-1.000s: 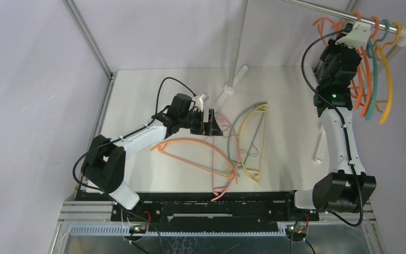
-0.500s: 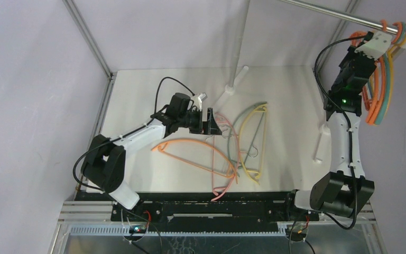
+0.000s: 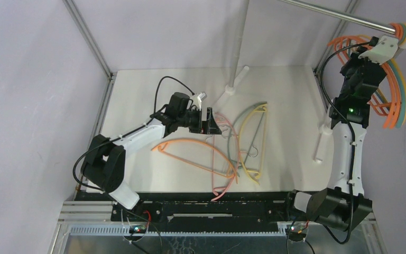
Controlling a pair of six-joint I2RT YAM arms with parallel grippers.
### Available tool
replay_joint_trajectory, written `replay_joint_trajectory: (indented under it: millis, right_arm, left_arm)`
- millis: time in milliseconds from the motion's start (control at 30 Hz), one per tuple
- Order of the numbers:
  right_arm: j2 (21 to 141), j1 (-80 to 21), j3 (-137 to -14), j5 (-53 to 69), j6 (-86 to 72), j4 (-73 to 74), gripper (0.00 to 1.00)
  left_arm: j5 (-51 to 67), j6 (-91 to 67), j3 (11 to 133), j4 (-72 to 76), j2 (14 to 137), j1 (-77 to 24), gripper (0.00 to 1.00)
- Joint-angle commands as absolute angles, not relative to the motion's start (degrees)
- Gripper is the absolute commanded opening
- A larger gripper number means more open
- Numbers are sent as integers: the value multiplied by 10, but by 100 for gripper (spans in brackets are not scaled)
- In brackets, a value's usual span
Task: Organize the hangers
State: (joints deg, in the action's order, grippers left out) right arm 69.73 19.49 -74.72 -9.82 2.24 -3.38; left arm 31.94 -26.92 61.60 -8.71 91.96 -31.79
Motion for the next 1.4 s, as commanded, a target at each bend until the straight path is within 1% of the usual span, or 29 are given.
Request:
replay_joint_trajectory:
  millis: [0,100,200,267,367,467,600,700,767,900,1100,1267,1367]
  right_arm:
    - [663,200,-750,-11,3,-11,37]
    - [653,200,-753,34,-5,9,54]
    - [653,200,-769,97,-12,48,65]
    - [649,192,-773,124,-22,66,68]
    - [636,158,-772,124,-25,93,72]
    - [624,94,-766,104,-25,133,72]
    - [606,-46,-735,44,-24,169,73]
    - [587,-115,-696,20,-41,183,72]
    - [579,-139,-658,24,-58,199,70]
    - [563,-173,-593,66,-89,230,63]
    - [527,-256,-493,87,-115,232,62]
    - [546,-322,-452,103,-121,232,61]
    - [570,-343,-433,116,-126,212,61]
  left_arm:
    - [334,-258,606,-59,910,-313,100]
    - [331,-259,608,-58,913,-313,100]
    - [328,-260,609,-58,914,-311,99]
    - [324,-261,609,-58,913,-311,99]
    - [314,-263,608,-63,911,-311,99]
    - [306,-262,605,-67,906,-310,100]
    - [289,-265,596,-77,903,-311,99]
    - [272,-272,578,-78,895,-312,99]
    - [253,-281,562,-79,884,-313,100]
    - [214,-305,519,-72,853,-314,98]
    - [164,-351,459,-53,811,-317,96]
    - [130,-380,438,-52,794,-318,96]
    - [109,-401,425,-52,784,-319,96]
